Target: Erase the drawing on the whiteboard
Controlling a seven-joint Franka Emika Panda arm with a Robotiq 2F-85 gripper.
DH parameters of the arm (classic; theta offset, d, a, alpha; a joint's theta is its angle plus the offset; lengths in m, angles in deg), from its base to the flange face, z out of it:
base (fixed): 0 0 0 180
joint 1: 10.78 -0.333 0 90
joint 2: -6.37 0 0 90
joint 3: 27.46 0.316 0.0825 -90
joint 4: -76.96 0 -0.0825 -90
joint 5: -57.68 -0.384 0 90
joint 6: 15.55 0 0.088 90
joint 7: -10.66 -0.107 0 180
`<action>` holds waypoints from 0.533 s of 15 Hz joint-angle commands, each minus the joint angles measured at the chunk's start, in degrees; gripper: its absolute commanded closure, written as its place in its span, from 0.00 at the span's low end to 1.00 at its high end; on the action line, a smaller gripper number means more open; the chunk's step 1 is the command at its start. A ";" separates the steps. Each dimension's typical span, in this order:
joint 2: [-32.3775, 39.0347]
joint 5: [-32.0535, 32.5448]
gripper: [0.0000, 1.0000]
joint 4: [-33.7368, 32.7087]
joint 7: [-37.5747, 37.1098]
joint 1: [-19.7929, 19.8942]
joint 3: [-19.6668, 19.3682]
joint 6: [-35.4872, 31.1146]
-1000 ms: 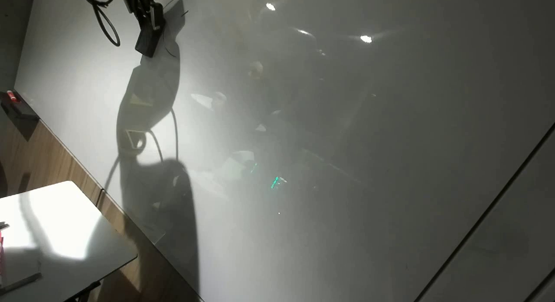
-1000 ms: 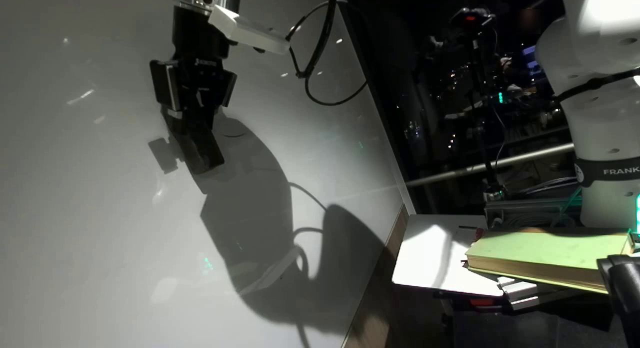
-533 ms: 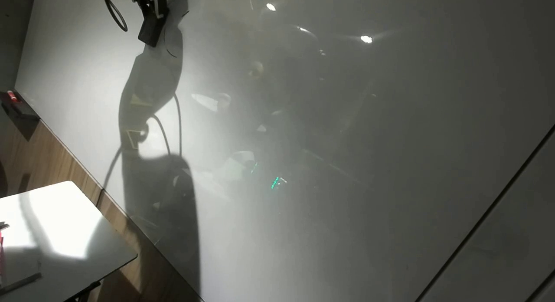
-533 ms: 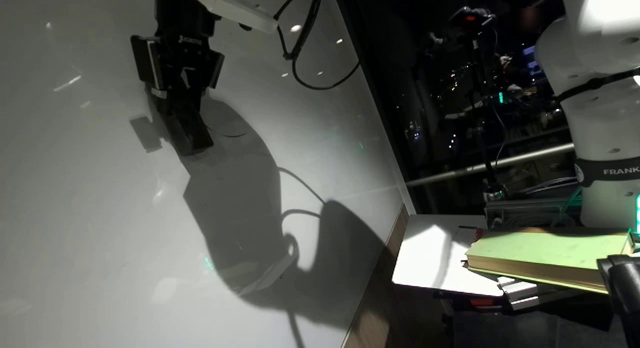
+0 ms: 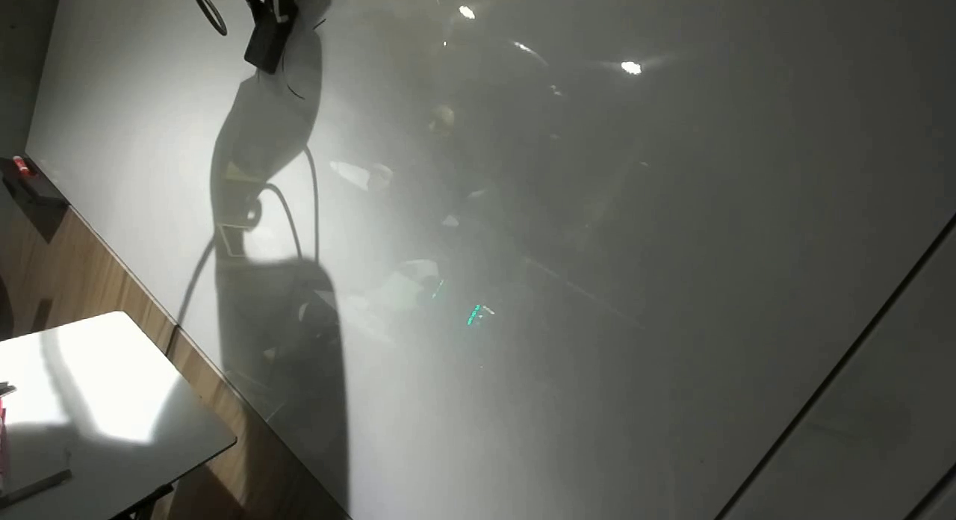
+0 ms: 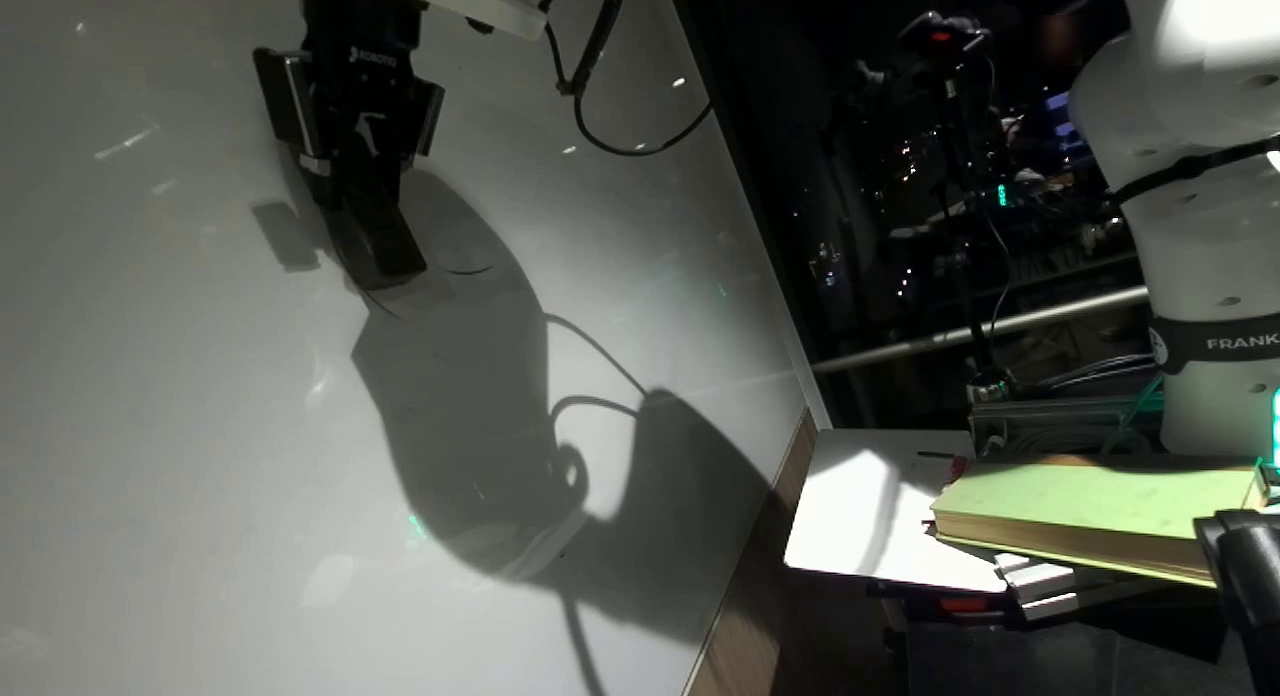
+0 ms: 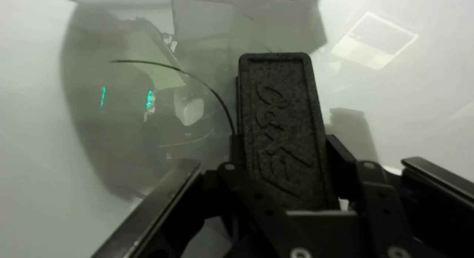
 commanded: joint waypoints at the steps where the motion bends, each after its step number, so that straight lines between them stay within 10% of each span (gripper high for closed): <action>1: 5.99 4.18 0.70 -5.89 -0.24 0.99 -1.72 -4.10; 8: 7.18 8.85 0.70 -6.10 -5.44 -0.44 0.33 -3.33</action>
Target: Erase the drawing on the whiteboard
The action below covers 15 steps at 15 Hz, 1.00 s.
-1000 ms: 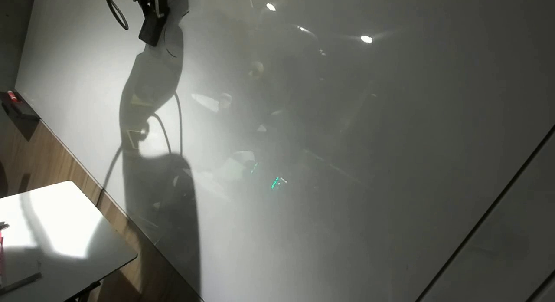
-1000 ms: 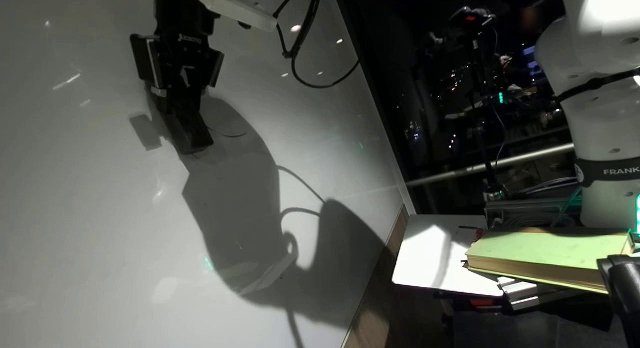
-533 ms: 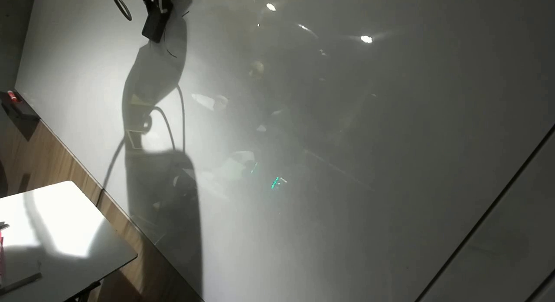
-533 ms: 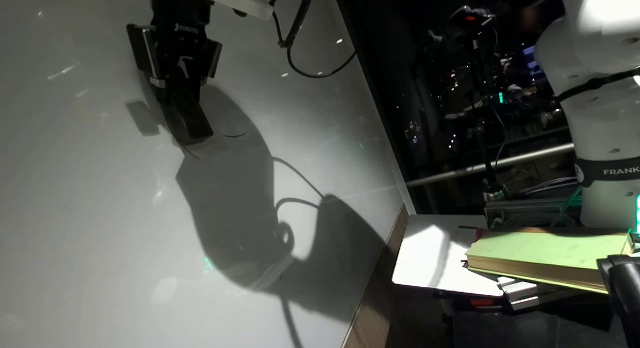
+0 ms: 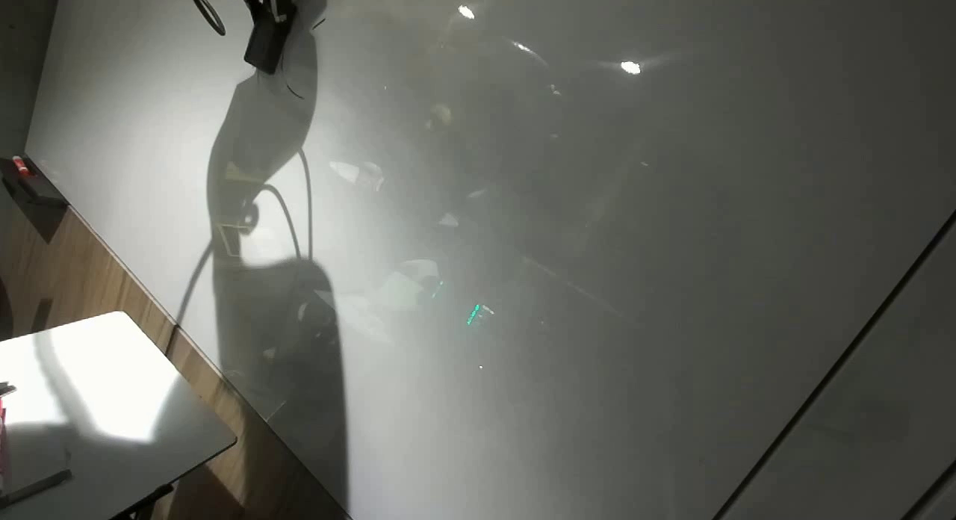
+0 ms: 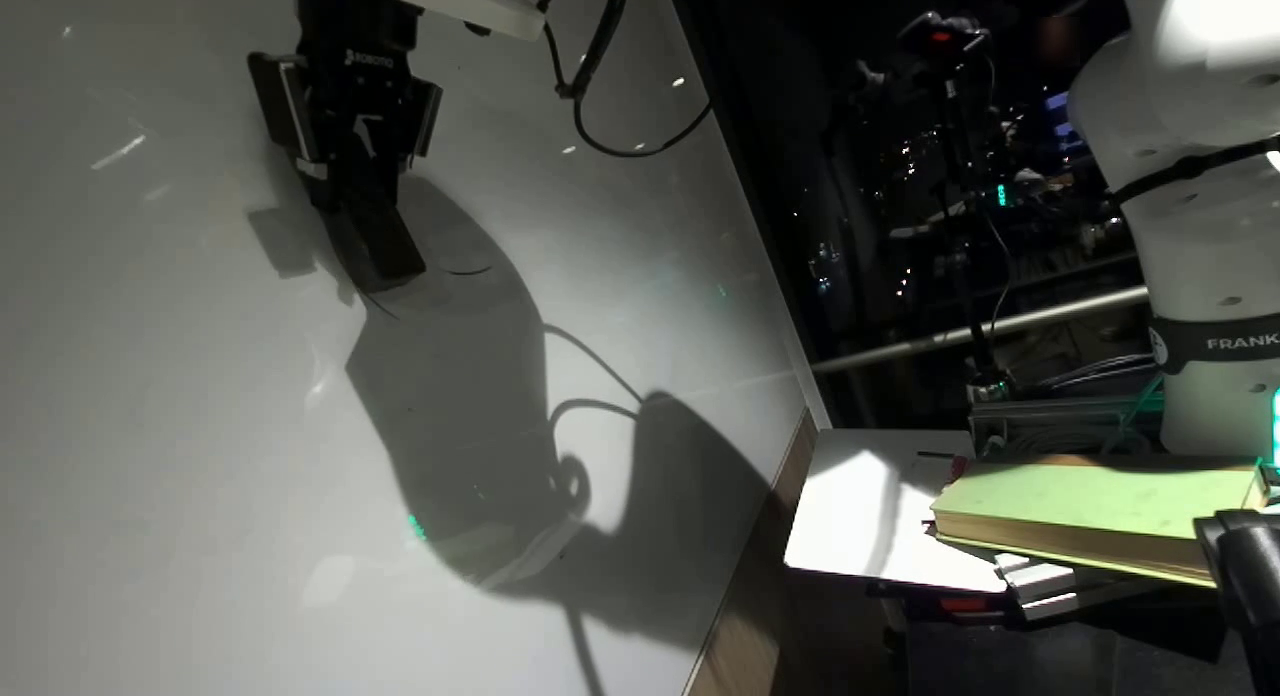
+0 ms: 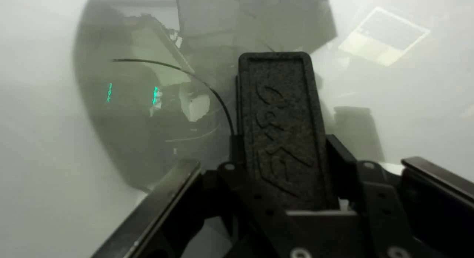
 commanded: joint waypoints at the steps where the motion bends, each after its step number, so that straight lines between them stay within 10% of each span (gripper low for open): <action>1: 6.77 6.12 0.70 -5.88 -2.88 -0.26 0.38 -3.34; 15: 8.45 14.61 0.70 -3.38 -5.12 -1.22 -2.40 -3.85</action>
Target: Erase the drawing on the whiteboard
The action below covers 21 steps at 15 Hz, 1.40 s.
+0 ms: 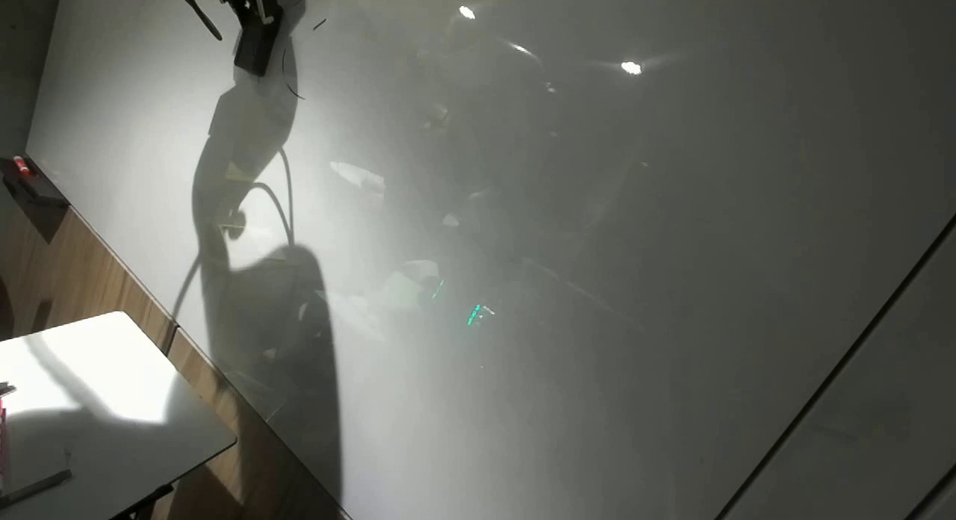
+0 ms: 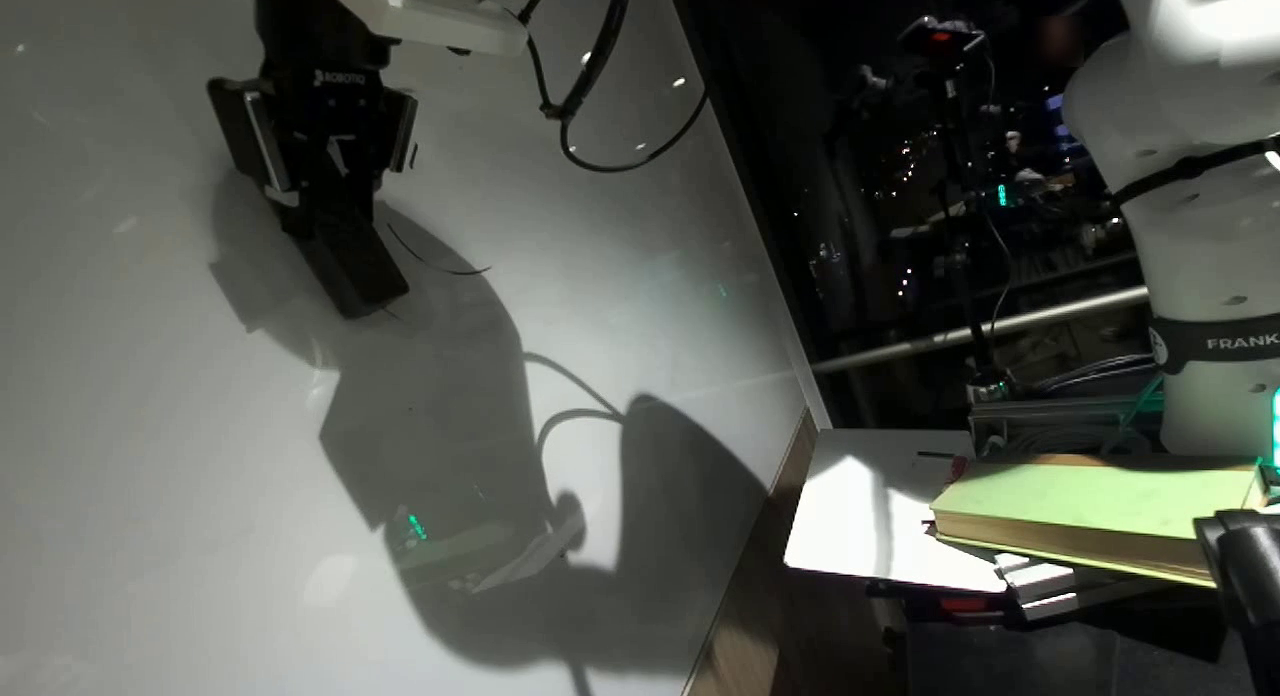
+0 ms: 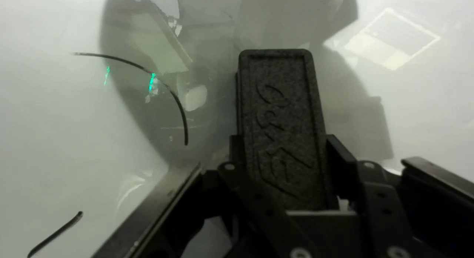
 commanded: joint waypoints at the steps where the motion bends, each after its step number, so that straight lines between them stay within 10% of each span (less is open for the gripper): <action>1: 4.74 4.83 0.70 -0.93 0.88 2.08 -3.87 -4.54; 21: -5.46 5.77 0.70 13.31 0.04 8.67 -11.33 -5.10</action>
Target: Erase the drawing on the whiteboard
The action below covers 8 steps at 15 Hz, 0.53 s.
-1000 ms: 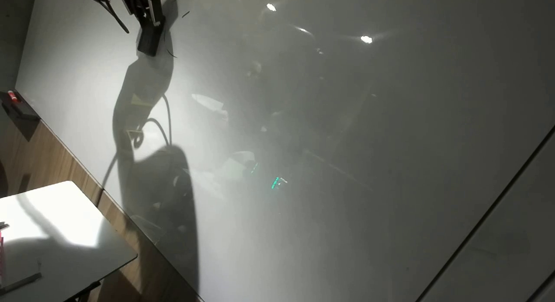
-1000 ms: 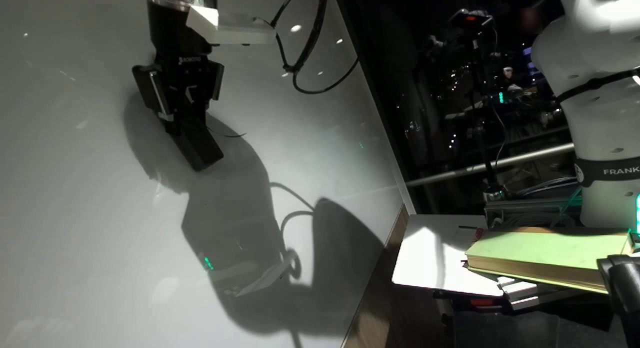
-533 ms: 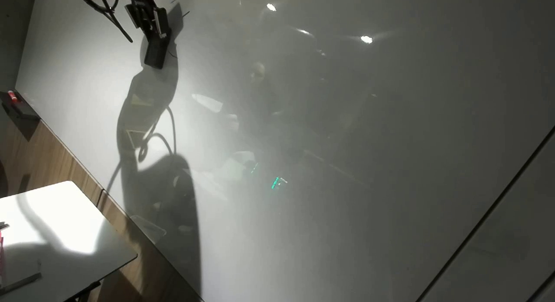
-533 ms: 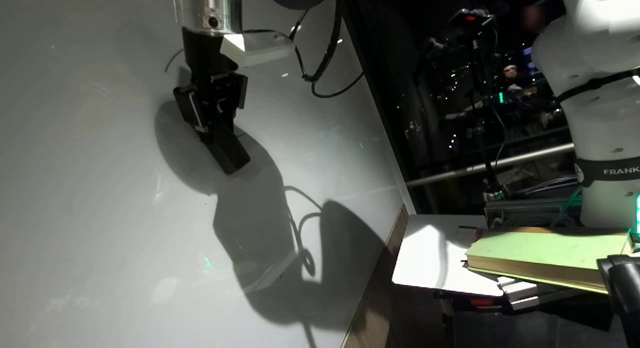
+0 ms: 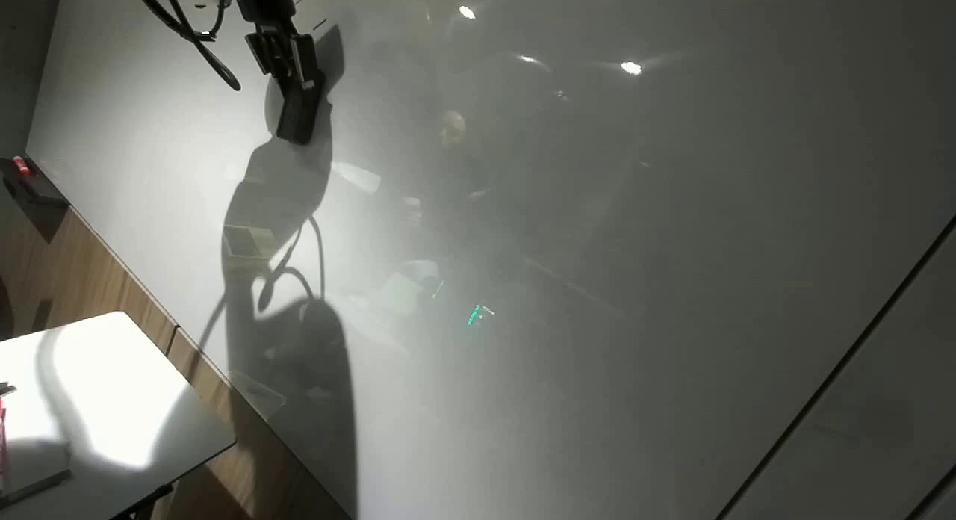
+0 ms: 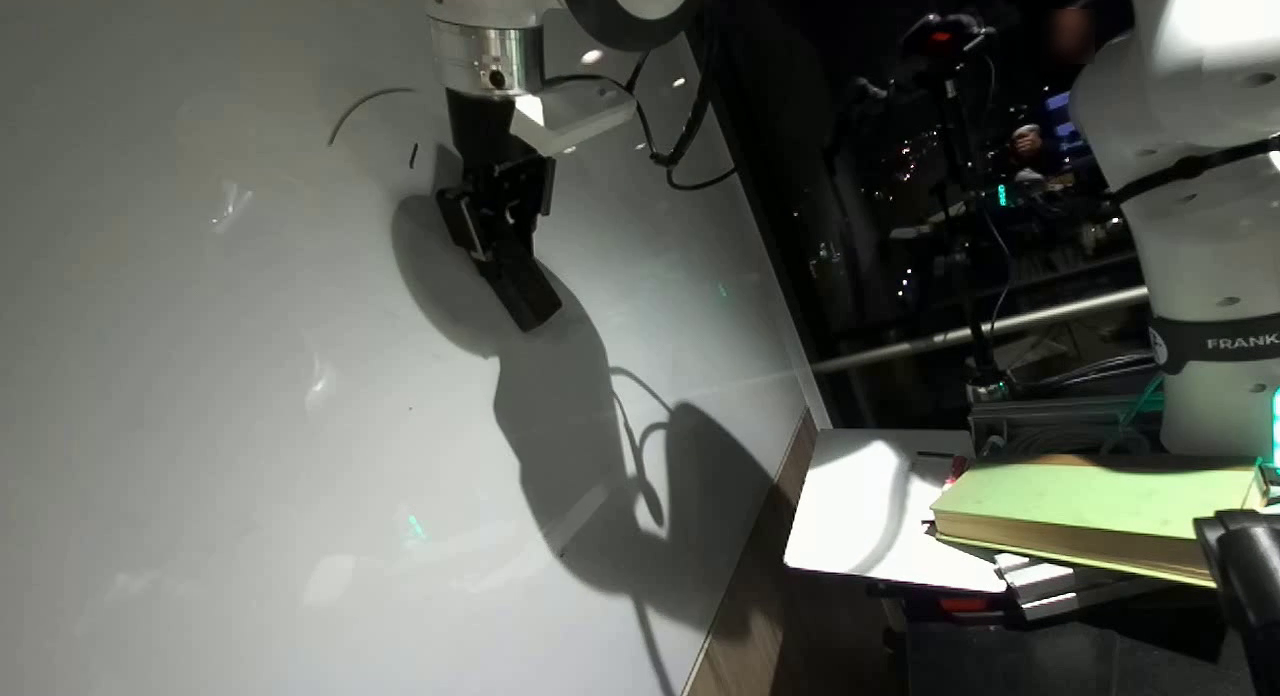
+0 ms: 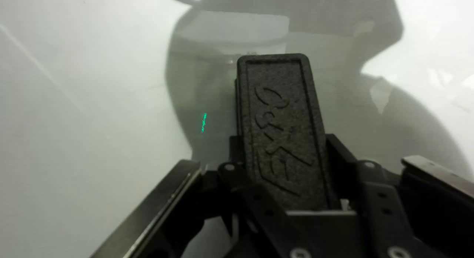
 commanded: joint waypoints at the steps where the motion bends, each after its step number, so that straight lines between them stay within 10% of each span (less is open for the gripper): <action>1: 1.24 0.98 0.70 -1.33 2.14 4.66 -4.43 -4.49; 8: -8.53 -19.93 0.70 -1.76 17.95 2.01 -7.30 -0.24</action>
